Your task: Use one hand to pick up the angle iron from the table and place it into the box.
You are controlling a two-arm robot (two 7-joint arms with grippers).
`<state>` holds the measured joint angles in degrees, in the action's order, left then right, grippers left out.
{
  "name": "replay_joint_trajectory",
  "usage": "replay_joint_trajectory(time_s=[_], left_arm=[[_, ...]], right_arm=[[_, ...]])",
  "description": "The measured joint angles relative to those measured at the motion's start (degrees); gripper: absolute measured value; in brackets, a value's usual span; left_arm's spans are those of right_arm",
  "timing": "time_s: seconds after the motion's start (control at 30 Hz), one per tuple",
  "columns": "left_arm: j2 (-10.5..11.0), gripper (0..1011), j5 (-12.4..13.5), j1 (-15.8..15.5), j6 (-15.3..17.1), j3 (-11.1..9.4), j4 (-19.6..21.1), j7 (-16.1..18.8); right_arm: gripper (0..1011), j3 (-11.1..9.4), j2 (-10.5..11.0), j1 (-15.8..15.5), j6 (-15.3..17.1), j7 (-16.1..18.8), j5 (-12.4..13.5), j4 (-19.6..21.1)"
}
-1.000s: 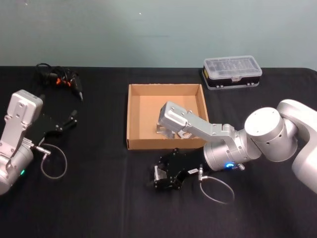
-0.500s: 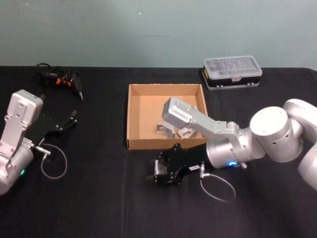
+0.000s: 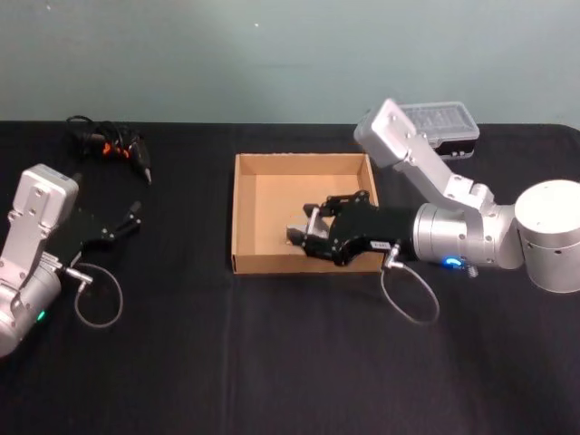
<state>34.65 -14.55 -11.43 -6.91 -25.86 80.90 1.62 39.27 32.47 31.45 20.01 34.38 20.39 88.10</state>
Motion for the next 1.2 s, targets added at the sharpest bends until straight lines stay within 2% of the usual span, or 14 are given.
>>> replay_joint_trajectory(time_s=[0.13, 0.27, 0.37, 0.5, 0.6, 0.8, 0.93, 1.2], left_arm=[[0.0, 1000, 0.0, 0.0, 0.0, 0.0, 0.0, 0.0], [0.0, 1000, 0.0, 0.0, 0.0, 0.0, 0.0, 0.0], [0.0, 1000, 0.0, 0.0, 0.0, 0.0, 0.0, 0.0], [0.0, 1000, 0.0, 0.0, 0.0, 0.0, 0.0, 0.0], [0.0, 1000, 0.0, 0.0, 0.0, 0.0, 0.0, 0.0], [0.0, 1000, 0.0, 0.0, 0.0, 0.0, 0.0, 0.0], [0.0, 1000, 0.0, 0.0, 0.0, 0.0, 0.0, 0.0], [0.0, 1000, 0.0, 0.0, 0.0, 0.0, 0.0, 0.0]], right_arm=[[473, -2.06, -1.45, -0.81, 0.55, -3.31, 0.08, -0.26], [474, -3.98, -3.88, -1.33, 1.63, -7.24, -0.01, -1.7], [473, -5.4, -6.5, -1.34, 2.42, -10.4, -0.25, -3.74], [474, -6.39, -8.97, -0.9, 2.94, -12.55, -0.43, -5.98], [473, -7.46, -11.82, 0.09, 3.8, -14.14, -0.34, -9.22], [474, -8.17, -15.36, 2.72, 5.45, -14.64, -0.3, -14.63], [474, -8.21, -16.75, 4.26, 6.04, -14.33, -0.55, -17.39], [474, -8.2, -20.27, 8.73, 6.95, -12.82, -1.71, -25.66]])
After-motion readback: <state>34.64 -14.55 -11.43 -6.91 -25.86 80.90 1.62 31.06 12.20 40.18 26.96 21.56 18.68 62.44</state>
